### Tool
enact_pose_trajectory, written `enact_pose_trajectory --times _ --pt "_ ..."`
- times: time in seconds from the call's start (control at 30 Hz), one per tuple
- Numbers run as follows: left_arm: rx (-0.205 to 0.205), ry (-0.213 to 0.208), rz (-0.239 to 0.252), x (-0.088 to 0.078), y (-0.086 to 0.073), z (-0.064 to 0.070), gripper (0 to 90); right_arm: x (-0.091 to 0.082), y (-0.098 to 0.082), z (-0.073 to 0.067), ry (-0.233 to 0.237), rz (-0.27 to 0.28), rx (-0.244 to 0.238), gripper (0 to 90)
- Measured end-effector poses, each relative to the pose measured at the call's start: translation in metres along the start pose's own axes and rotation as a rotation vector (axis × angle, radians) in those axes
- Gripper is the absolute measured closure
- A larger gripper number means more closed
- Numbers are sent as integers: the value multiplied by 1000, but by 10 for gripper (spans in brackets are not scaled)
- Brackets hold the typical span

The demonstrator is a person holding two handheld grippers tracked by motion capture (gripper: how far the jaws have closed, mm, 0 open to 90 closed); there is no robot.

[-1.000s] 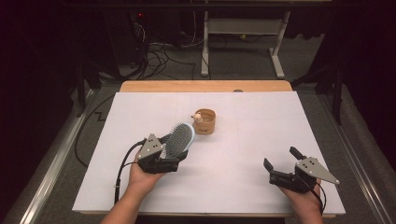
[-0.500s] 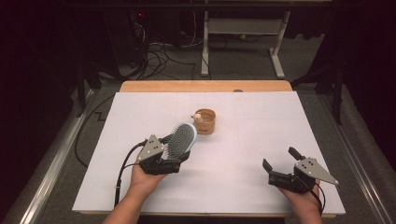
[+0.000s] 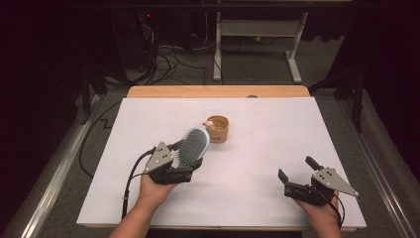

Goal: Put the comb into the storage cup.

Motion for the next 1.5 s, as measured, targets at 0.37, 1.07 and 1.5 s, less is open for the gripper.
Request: enact_pose_trajectory --times 0.37,1.07,1.5 --pt "13 -2 5 3 2 0 200 0 0 0 -2 -1 2 6" --pt "25 -32 35 22 11 5 200 0 0 -1 7 -1 2 6" --pt "36 -64 54 36 16 12 200 2 -2 -2 14 -9 2 5"
Point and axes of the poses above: each handheld gripper's, and its own axes: x roughly forward along the jaws, y roughly out of its top, z roughly to its right, the point moved 4 cm from there along x, roughly forward along the jaws, and after that the axes turned 14 degrees about z, right-handed, at the moved point
